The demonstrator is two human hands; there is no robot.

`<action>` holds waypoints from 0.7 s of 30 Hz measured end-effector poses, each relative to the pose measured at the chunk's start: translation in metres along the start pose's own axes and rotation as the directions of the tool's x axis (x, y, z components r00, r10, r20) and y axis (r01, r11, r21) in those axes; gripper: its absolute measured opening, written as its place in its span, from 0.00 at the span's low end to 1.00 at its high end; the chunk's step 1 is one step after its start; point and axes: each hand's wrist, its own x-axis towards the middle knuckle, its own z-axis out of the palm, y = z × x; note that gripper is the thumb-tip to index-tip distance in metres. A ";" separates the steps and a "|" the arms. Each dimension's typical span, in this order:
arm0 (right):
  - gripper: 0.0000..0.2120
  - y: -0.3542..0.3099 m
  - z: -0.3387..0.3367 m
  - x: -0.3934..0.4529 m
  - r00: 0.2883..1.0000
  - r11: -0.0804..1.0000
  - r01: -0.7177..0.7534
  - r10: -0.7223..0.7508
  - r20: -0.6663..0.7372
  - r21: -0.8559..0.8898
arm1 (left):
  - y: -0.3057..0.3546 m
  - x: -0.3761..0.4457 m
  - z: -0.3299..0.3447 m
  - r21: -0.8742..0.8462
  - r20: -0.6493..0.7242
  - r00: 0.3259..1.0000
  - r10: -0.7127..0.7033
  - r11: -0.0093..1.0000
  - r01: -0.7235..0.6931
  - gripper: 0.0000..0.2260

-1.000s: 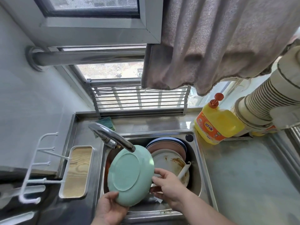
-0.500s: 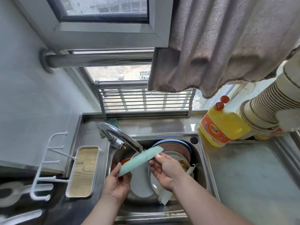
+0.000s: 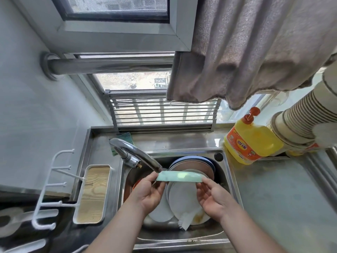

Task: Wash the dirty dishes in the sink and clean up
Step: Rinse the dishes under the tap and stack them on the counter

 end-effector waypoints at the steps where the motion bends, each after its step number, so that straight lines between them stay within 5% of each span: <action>1: 0.05 -0.003 -0.007 -0.003 1.000 1.000 0.012 -0.012 -0.008 0.009 | -0.004 -0.001 0.004 0.026 -0.001 1.000 -0.002 1.000 0.002 0.08; 10: 0.06 -0.008 -0.064 -0.018 0.999 0.998 0.037 -0.036 -0.010 0.053 | -0.023 -0.003 0.017 0.173 -0.048 0.994 -0.098 0.979 0.104 0.15; 21: 0.14 -0.008 -0.103 -0.016 0.999 0.989 -0.011 0.017 0.034 -0.151 | -0.027 -0.012 0.018 0.528 -0.134 0.989 -0.070 0.839 0.131 0.15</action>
